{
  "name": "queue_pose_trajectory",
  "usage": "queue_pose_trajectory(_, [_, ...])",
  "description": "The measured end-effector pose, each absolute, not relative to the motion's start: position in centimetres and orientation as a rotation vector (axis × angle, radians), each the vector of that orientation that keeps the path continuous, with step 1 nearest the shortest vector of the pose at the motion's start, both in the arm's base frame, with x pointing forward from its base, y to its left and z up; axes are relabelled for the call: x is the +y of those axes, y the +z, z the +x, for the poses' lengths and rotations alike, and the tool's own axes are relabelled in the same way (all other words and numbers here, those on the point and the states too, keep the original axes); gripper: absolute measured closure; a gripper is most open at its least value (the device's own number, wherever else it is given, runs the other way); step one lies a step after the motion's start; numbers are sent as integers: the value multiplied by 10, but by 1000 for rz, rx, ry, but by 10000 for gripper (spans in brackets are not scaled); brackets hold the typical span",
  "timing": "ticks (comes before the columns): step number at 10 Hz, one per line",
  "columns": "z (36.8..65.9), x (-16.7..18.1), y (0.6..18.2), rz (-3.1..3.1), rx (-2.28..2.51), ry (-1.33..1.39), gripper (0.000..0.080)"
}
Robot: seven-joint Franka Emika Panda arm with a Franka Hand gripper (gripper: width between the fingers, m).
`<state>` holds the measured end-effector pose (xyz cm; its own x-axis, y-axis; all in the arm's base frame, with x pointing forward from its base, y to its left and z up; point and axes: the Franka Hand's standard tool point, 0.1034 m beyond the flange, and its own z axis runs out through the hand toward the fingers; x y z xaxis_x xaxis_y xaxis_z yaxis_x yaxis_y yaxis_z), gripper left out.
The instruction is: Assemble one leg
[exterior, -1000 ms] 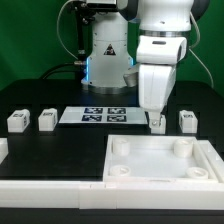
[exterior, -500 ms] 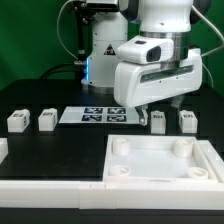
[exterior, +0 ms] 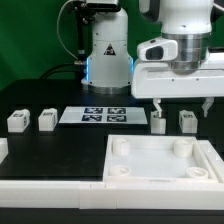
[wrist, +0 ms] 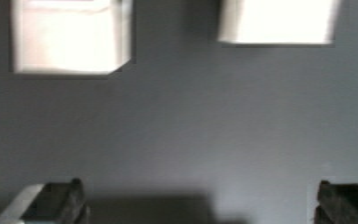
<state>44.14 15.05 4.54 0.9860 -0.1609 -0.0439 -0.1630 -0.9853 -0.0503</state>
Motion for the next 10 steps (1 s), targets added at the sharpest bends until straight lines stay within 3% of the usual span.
queue_pose_trajectory(2, [438, 166, 45, -3067, 221, 36, 151])
queue_pose_trajectory(5, [437, 159, 45, -3081, 188, 120, 151])
queue_pose_trajectory(10, [426, 152, 37, -2952, 161, 895, 151])
